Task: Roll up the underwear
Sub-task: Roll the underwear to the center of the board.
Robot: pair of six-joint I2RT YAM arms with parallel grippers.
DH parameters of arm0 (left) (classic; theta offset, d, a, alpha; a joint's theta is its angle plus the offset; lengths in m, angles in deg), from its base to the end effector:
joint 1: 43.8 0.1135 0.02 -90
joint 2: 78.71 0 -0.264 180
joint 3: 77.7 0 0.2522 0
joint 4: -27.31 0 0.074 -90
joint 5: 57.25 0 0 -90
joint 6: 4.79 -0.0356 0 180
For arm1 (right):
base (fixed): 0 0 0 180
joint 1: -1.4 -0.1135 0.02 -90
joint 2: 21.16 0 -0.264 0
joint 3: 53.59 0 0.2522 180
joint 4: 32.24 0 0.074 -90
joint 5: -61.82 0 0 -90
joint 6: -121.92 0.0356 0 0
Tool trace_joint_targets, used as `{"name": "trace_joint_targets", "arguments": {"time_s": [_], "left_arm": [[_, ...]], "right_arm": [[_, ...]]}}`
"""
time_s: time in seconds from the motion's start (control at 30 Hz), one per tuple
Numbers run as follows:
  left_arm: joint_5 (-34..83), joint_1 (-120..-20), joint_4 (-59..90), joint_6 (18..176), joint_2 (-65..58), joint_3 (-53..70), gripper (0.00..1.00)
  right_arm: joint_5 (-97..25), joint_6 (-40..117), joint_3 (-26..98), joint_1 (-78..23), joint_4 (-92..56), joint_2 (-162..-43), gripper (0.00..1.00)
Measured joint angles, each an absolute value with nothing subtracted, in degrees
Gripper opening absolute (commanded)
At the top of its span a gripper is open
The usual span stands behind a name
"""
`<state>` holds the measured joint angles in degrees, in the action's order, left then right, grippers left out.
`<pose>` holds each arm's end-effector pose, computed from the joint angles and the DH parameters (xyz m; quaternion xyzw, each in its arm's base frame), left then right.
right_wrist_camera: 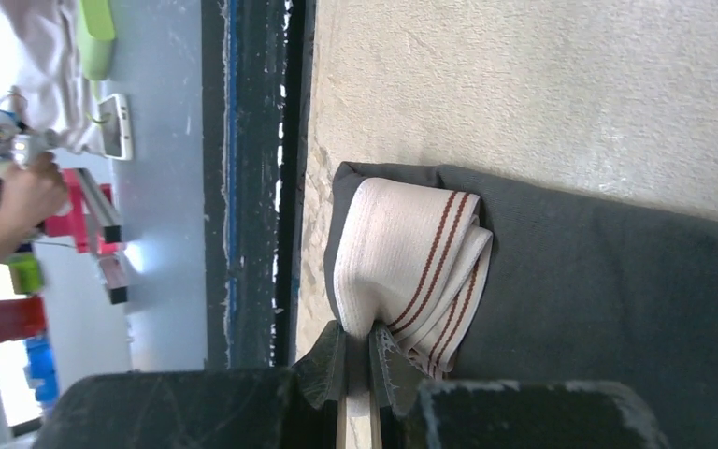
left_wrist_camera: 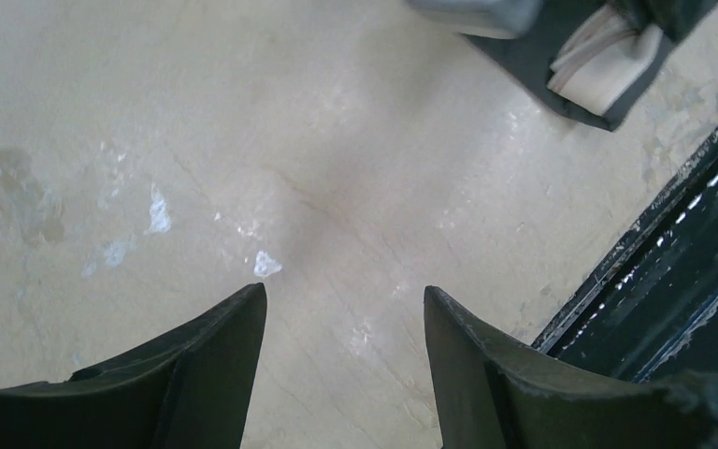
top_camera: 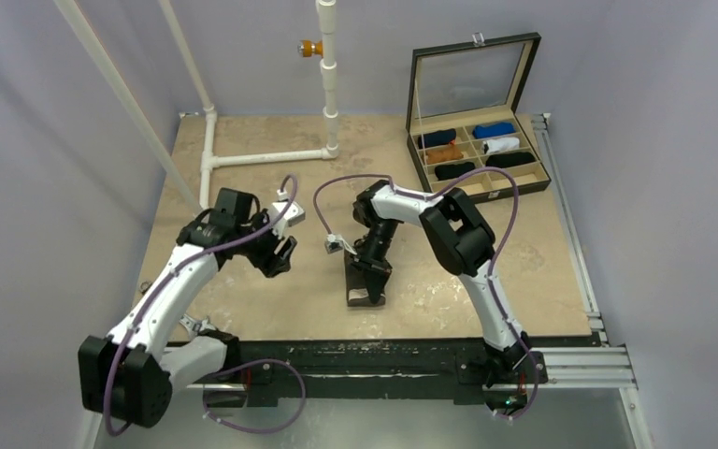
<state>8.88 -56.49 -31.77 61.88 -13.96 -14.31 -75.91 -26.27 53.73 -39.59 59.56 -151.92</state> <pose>0.2037 -0.0606 0.2536 0.3427 0.8833 -0.1760 0.2671 0.2711 0.2704 0.1246 0.6222 -0.6458 -0.4202 0.1385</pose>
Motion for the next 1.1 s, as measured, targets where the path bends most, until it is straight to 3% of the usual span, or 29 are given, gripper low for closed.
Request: {"name": "trace_joint_targets", "arguments": {"time_s": [0.23, 0.53, 0.9, 1.1], "left_arm": [[8.74, -73.36, -27.27, 56.63, -24.12, -21.65, 0.66], [10.73, -90.76, -18.22, 56.06, -8.41, -19.6, 0.72], [17.4, -98.63, -7.27, 58.73, 2.83, -18.9, 0.76], [20.31, -100.33, -5.06, 60.15, 7.05, -17.37, 0.73]], "right_arm": [[-77.85, -26.75, 58.8, -38.87, 65.46, -157.25, 0.0], [-82.07, -26.56, 60.29, -37.39, 68.83, -161.25, 0.0], [-82.9, -26.21, 60.38, -37.15, 69.27, -161.82, 0.0], [-83.08, -26.16, 60.38, -36.93, 69.35, -161.9, 0.0]]}}
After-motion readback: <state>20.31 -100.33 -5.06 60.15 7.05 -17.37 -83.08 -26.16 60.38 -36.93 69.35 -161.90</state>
